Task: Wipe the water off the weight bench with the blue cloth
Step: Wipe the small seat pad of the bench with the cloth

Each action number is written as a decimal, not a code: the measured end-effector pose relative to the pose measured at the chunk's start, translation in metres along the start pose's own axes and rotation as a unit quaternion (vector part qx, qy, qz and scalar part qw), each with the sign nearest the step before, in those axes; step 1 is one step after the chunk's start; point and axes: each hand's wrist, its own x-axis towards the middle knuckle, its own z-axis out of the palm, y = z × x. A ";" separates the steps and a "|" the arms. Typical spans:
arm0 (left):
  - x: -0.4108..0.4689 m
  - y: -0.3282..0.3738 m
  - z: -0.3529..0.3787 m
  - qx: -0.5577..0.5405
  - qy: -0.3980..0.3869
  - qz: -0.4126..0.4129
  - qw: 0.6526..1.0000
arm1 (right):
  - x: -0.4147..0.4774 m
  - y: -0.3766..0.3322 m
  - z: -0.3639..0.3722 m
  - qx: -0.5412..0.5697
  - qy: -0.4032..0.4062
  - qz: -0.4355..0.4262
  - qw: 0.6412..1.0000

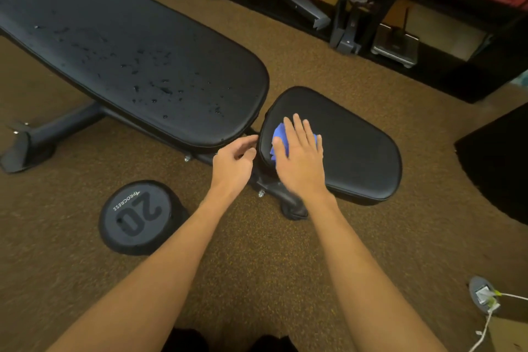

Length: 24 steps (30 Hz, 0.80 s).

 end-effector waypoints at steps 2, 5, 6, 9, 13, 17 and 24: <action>-0.001 0.003 0.001 0.016 0.026 0.036 0.999 | 0.007 0.001 -0.023 0.142 -0.037 0.034 0.989; -0.002 0.010 0.009 0.073 0.049 0.099 0.991 | -0.002 0.018 -0.051 0.218 -0.001 0.048 0.975; -0.002 0.013 0.015 0.096 0.051 0.128 0.986 | -0.006 0.028 -0.056 0.209 0.017 0.054 0.976; 0.002 0.021 0.039 0.156 0.052 0.226 0.960 | -0.010 0.063 -0.061 0.156 0.044 0.065 0.985; 0.011 0.024 0.091 0.348 0.033 0.280 0.894 | 0.003 0.101 -0.061 0.107 0.074 0.050 0.990; 0.002 0.020 0.125 0.503 0.028 0.240 0.830 | 0.028 0.117 -0.062 0.091 0.105 0.058 0.989; -0.025 0.000 0.097 0.407 0.114 0.186 0.887 | 0.041 0.118 -0.049 0.002 0.126 0.057 0.990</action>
